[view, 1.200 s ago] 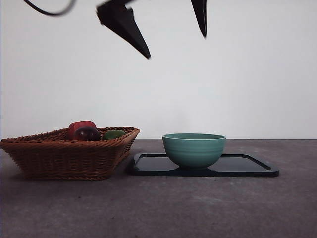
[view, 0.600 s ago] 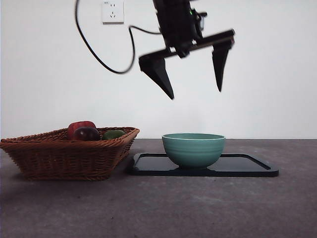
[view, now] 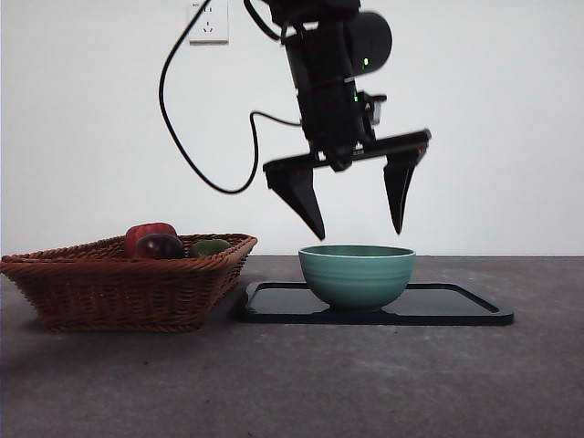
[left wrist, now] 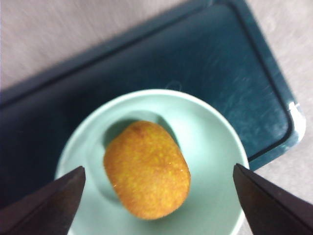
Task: Pick up the wifruite, put it on the bowl, pick up the plate, put it on desk
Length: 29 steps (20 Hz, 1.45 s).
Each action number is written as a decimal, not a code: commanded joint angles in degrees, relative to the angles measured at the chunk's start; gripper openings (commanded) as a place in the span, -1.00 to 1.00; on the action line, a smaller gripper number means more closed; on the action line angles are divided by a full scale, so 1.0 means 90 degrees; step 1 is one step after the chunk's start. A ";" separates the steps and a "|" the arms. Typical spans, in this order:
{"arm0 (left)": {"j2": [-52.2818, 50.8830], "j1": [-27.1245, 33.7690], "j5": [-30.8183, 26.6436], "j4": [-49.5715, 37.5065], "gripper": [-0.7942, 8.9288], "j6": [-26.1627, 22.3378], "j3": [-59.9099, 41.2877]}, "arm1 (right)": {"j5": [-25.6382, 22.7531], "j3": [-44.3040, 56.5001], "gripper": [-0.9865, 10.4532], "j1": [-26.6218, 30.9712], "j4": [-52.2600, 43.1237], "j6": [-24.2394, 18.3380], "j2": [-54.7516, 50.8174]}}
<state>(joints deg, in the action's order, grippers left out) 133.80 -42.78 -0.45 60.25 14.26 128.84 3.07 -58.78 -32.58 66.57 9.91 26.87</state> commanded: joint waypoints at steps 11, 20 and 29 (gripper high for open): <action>0.0512 0.0007 0.0175 -0.0126 0.13 -0.0007 0.0206 | 0.0007 -0.0061 0.17 -0.0036 -0.0056 0.0068 0.0024; 0.0833 0.0002 0.0216 -0.0141 0.10 -0.0010 0.0206 | 0.0007 -0.0061 0.17 -0.0036 -0.0053 0.0066 0.0024; 0.0843 0.0002 0.0214 -0.0175 -0.40 -0.0148 0.0228 | -0.0007 -0.0061 0.17 -0.0036 -0.0056 0.0066 0.0024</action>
<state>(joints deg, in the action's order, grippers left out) 139.15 -42.39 1.45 58.81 13.98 128.97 3.05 -58.78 -32.58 66.57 9.91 26.87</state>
